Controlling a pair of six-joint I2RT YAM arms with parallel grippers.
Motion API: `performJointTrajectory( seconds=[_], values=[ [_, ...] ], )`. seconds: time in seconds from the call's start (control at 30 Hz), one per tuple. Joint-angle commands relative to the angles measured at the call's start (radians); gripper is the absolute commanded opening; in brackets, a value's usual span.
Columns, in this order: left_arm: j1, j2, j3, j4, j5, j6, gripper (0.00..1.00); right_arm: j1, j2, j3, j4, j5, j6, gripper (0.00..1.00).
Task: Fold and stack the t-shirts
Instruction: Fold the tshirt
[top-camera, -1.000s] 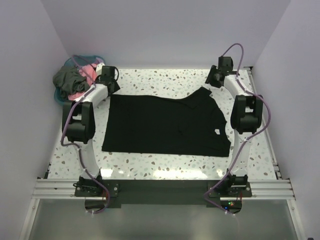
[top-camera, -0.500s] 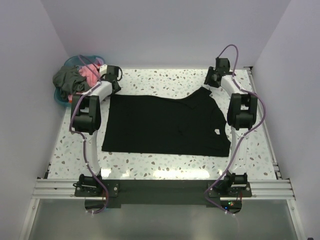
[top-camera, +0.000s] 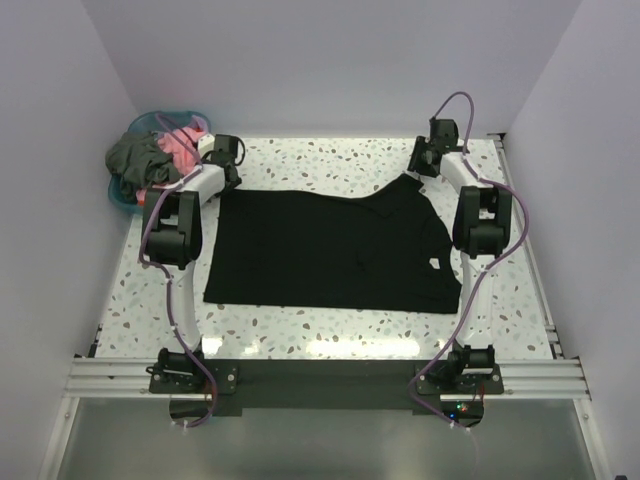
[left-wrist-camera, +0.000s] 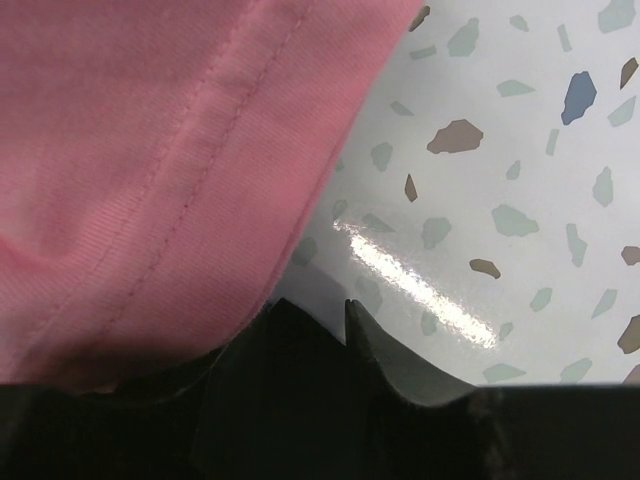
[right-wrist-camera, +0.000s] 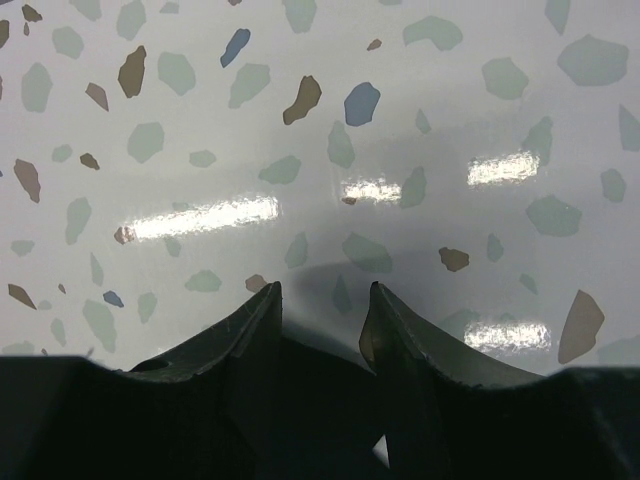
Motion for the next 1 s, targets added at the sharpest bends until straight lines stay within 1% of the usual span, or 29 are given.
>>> performJointTrajectory(
  seconds=[0.0, 0.13, 0.3, 0.33, 0.43, 0.5, 0.53, 0.6, 0.63, 0.97],
  values=[
    [0.003, -0.013, 0.002, -0.004, -0.014, -0.021, 0.41, -0.009, 0.026, 0.048, 0.032, 0.0, -0.023, 0.45],
    [0.002, -0.006, 0.002, -0.009, -0.012, -0.029, 0.34, -0.012, 0.025, 0.038, 0.029, -0.014, -0.014, 0.44],
    [0.002, -0.003, -0.001, -0.01, -0.014, -0.028, 0.3, -0.01, -0.013, -0.005, 0.036, 0.021, -0.009, 0.44],
    [0.002, -0.003, -0.002, -0.009, -0.015, -0.024, 0.26, -0.012, -0.026, -0.024, 0.041, 0.045, -0.009, 0.44],
    [0.002, -0.003, -0.006, -0.005, -0.017, -0.02, 0.16, -0.01, -0.061, -0.045, 0.046, 0.05, -0.011, 0.44],
    [0.002, -0.002, -0.006, -0.007, -0.017, -0.02, 0.11, -0.01, -0.078, -0.042, 0.03, 0.058, -0.009, 0.45],
    [0.002, -0.002, -0.006, -0.007, -0.015, -0.02, 0.07, -0.01, -0.084, -0.047, 0.02, 0.063, -0.011, 0.45],
    [0.002, -0.003, -0.009, -0.004, -0.014, -0.02, 0.05, -0.009, -0.118, -0.065, 0.021, 0.064, -0.008, 0.45],
    [0.002, -0.005, -0.01, -0.002, -0.014, -0.018, 0.01, -0.01, -0.13, -0.091, 0.027, 0.064, -0.007, 0.45],
    [0.002, -0.02, -0.03, 0.031, 0.011, -0.015, 0.0, -0.009, -0.187, -0.154, -0.014, 0.086, -0.001, 0.45]
  ],
)
